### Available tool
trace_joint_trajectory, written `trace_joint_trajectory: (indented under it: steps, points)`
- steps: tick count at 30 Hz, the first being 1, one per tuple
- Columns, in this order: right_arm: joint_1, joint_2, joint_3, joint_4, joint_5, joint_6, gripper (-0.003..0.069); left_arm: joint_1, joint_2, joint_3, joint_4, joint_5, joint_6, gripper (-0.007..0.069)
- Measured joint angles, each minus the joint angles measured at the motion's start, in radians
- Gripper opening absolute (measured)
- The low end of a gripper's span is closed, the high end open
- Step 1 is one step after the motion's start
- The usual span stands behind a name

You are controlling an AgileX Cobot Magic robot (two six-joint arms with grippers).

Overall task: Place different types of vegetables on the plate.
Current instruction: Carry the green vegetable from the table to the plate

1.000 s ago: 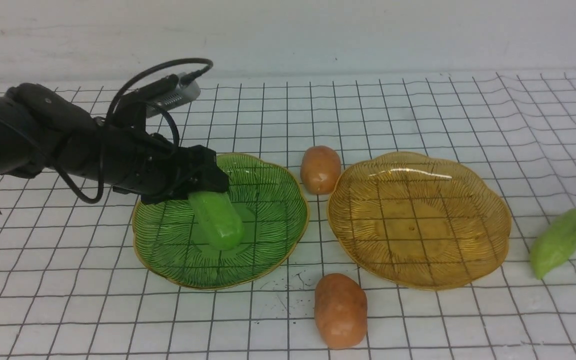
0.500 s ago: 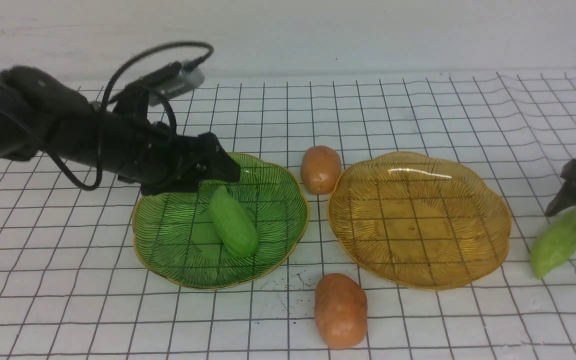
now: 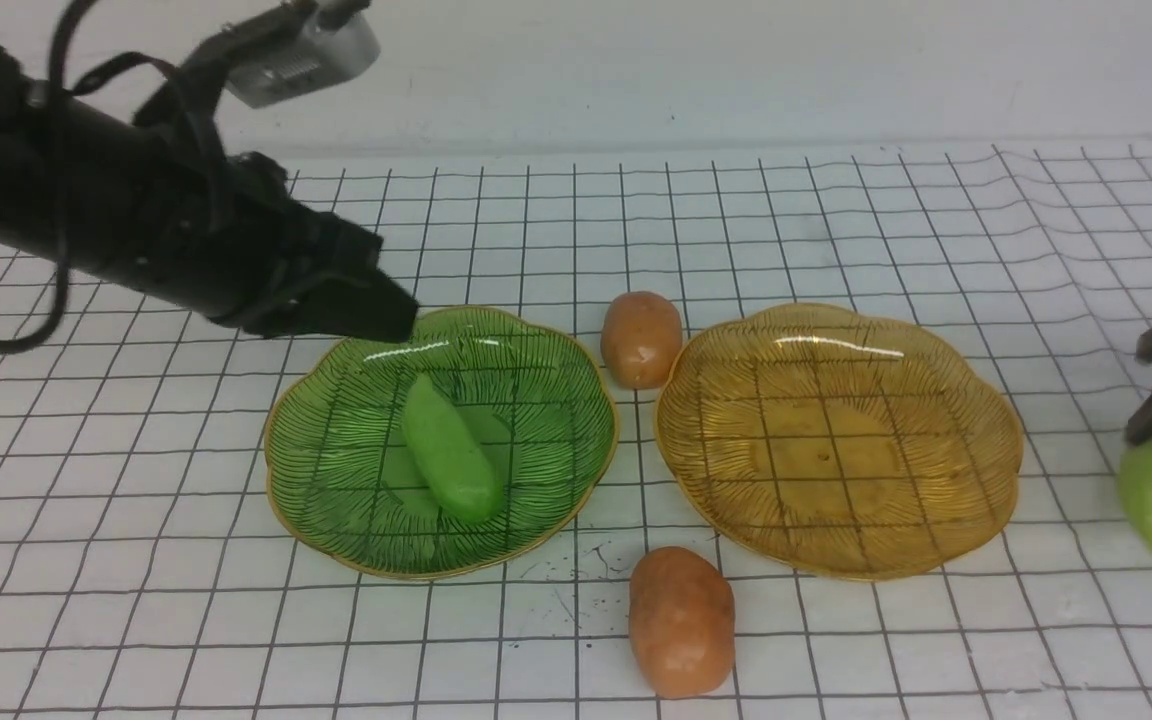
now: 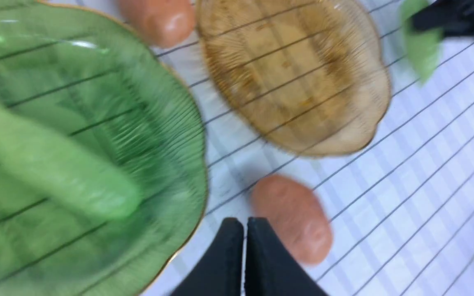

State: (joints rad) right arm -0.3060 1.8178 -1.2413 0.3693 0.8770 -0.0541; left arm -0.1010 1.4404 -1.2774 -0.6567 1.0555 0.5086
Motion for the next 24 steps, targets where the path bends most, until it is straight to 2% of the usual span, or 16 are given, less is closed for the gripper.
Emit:
trace_joint_trajectory:
  steps: [2, 3, 4, 6, 8, 9, 12, 13, 16, 17, 18, 24]
  points:
    - [0.0, -0.09, -0.026, 0.026, 0.024, -0.004, 0.0391, 0.0, -0.058, 0.005, 0.088, 0.016, -0.058, -0.0008]
    - [0.0, -0.098, -0.028, 0.031, 0.026, -0.005, 0.0391, 0.0, -0.058, 0.005, 0.088, 0.016, -0.058, -0.0008]
    - [0.019, -0.158, -0.038, 0.069, 0.032, -0.025, 0.0391, 0.0, -0.103, 0.013, 0.159, 0.018, -0.103, -0.0008]
    - [0.048, -0.212, -0.043, 0.114, 0.033, -0.053, 0.0391, 0.0, -0.136, 0.023, 0.207, 0.018, -0.137, -0.0008]
    - [0.169, -0.283, -0.046, 0.263, 0.031, -0.129, 0.0391, 0.0, -0.218, 0.058, 0.294, 0.019, -0.205, -0.0008]
    - [0.179, -0.285, -0.046, 0.284, 0.028, -0.138, 0.0391, 0.0, -0.228, 0.063, 0.3, 0.017, -0.216, -0.0008]
    - [0.337, -0.279, -0.046, 0.405, -0.003, -0.187, 0.0391, 0.0, -0.286, 0.101, 0.321, 0.018, -0.244, -0.0008]
    - [0.446, -0.254, -0.046, 0.459, -0.047, -0.211, 0.0391, 0.0, -0.323, 0.129, 0.323, 0.018, -0.252, -0.0008]
    - [0.589, -0.184, -0.046, 0.506, -0.143, -0.238, 0.0391, 0.0, -0.371, 0.171, 0.323, 0.018, -0.254, -0.0008]
    - [0.599, -0.178, -0.046, 0.508, -0.143, -0.24, 0.0391, 0.0, -0.375, 0.174, 0.323, 0.018, -0.254, -0.0008]
    - [0.666, -0.133, -0.05, 0.52, -0.199, -0.249, 0.0391, 0.0, -0.406, 0.201, 0.323, 0.021, -0.255, -0.0008]
    - [0.797, 0.1, -0.183, 0.531, -0.263, -0.257, 0.0391, 0.0, -0.481, 0.267, 0.325, 0.024, -0.255, -0.0008]
